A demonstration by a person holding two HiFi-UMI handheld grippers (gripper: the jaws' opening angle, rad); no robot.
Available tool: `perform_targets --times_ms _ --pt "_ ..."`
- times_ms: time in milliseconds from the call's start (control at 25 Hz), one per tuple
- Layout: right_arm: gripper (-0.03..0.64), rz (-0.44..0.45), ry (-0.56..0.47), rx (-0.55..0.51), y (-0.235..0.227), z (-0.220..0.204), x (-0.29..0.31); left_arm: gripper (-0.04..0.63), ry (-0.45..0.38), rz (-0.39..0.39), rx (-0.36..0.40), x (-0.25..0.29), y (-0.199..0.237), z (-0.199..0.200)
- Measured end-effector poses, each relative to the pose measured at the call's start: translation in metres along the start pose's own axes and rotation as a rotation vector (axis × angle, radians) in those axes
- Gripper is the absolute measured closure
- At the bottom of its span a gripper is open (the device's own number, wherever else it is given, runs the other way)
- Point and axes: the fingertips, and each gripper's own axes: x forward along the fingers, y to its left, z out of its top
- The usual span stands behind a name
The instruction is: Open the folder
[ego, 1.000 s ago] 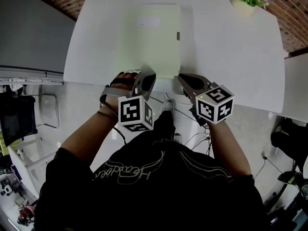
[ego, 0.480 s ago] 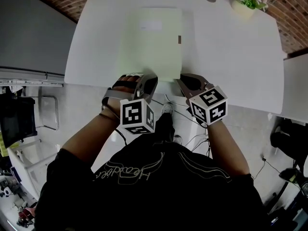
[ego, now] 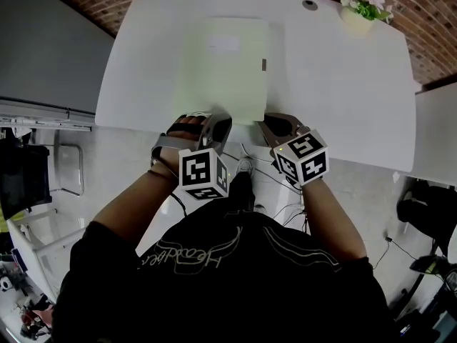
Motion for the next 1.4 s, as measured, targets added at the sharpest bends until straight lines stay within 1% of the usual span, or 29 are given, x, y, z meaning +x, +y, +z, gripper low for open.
perform_targets --times_ms 400,760,1120,1400 --pt "0.614 0.003 0.06 -0.082 0.002 -0.001 0.002 0.589 0.017 0.008 -0.011 -0.002 0.003 0.0" --pt "0.614 0.008 0.101 -0.092 0.003 -0.004 0.004 0.589 0.023 0.012 -0.023 -0.003 0.005 -0.001" --pt "0.614 0.02 0.131 -0.13 0.003 -0.005 0.004 0.589 0.023 0.018 -0.04 -0.005 0.007 0.001" --pt "0.614 0.038 0.156 -0.121 0.002 -0.006 0.004 0.589 0.024 0.017 -0.056 -0.007 0.012 0.002"
